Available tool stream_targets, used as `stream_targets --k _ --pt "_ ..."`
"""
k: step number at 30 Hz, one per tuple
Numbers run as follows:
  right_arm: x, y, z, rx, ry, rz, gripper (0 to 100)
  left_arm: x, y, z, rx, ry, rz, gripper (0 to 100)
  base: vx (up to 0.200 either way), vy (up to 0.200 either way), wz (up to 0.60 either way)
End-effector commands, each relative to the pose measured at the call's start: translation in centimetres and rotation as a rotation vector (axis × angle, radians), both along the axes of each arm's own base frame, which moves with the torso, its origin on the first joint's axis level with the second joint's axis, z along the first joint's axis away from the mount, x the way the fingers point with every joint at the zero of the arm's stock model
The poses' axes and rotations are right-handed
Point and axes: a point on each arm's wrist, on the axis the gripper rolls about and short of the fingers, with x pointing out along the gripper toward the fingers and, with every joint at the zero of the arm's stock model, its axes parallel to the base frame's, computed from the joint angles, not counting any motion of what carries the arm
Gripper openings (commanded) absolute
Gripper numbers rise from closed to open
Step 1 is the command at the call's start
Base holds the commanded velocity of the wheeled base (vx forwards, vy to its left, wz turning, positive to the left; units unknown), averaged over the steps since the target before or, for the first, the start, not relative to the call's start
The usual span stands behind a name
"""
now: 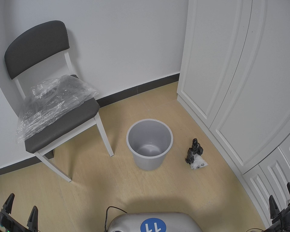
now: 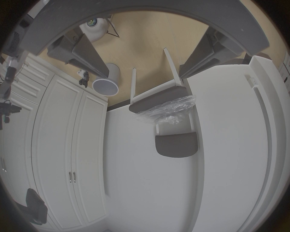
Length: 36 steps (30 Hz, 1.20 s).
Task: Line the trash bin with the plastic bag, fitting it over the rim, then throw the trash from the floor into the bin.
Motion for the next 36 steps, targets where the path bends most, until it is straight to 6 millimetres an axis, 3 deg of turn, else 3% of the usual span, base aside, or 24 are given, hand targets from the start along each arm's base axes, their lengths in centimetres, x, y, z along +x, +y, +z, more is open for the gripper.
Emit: stream_targets --k 1,6,10,11,12,13,14,15,16,19,20,21,26,30,34,36 --pt "0.0 0.0 -0.3 -0.004 -0.011 0.008 100 0.0 0.0 -0.5 0.006 0.001 -0.005 100 0.0 0.0 0.0" --pt "-0.5 0.0 1.4 0.21 -0.105 0.003 100 0.0 0.0 -0.5 -0.054 0.002 0.018 100 0.0 0.0 0.0" --pt "-0.9 0.0 2.4 0.213 -0.138 0.008 100 0.0 0.1 -0.5 -0.063 -0.003 0.035 100 0.0 0.0 0.0" --pt "-1.2 0.0 3.5 0.213 -0.163 0.017 100 0.0 0.1 -0.1 -0.072 -0.033 0.034 100 0.0 0.0 0.0" --pt "-1.3 0.0 4.0 0.213 -0.168 0.021 100 -0.3 0.1 1.3 -0.092 -0.119 0.029 100 0.0 0.0 0.0" --pt "-1.3 0.0 4.0 0.213 -0.168 0.021 100 -0.3 0.1 1.3 -0.092 -0.119 0.029 100 0.0 0.0 0.0" --pt "-1.2 -0.1 4.6 0.213 -0.157 0.02 100 -1.8 0.0 5.5 -0.192 -0.323 -0.044 100 0.0 0.0 0.0" --pt "-1.0 -0.1 4.7 0.213 -0.142 0.019 100 -2.1 0.0 6.7 -0.217 -0.342 -0.074 100 0.0 0.0 0.0" --pt "-0.7 -0.1 4.9 0.214 -0.126 0.018 100 -2.2 0.0 7.7 -0.209 -0.343 -0.091 100 0.0 0.0 0.0" --pt "-0.7 -0.1 4.9 0.214 -0.126 0.018 100 -2.2 0.0 7.7 -0.209 -0.343 -0.091 100 0.0 0.0 0.0" --pt "0.4 0.0 7.5 0.213 -0.086 0.021 100 -1.0 0.0 10.2 -0.109 -0.236 -0.073 100 0.0 0.0 0.0" --pt "1.2 0.0 8.8 0.213 -0.062 0.011 100 0.0 0.0 11.0 -0.087 -0.184 -0.064 100 0.0 0.0 0.0" --pt "5.9 -0.1 12.8 0.233 0.004 -0.018 100 4.6 0.0 13.9 -0.019 -0.028 0.027 100 0.0 0.0 0.0" --pt "9.9 -0.1 15.2 0.232 -0.024 -0.017 100 8.1 0.5 13.6 0.108 0.13 0.162 100 0.0 0.0 0.0" --pt "12.3 0.0 15.6 0.177 0.016 -0.01 100 10.3 0.9 12.9 0.214 0.241 0.183 100 0.0 0.0 0.0" --pt "14.3 0.2 15.7 0.16 0.059 0.002 100 12.5 1.6 12.6 0.305 0.308 0.22 100 0.0 0.0 0.0"
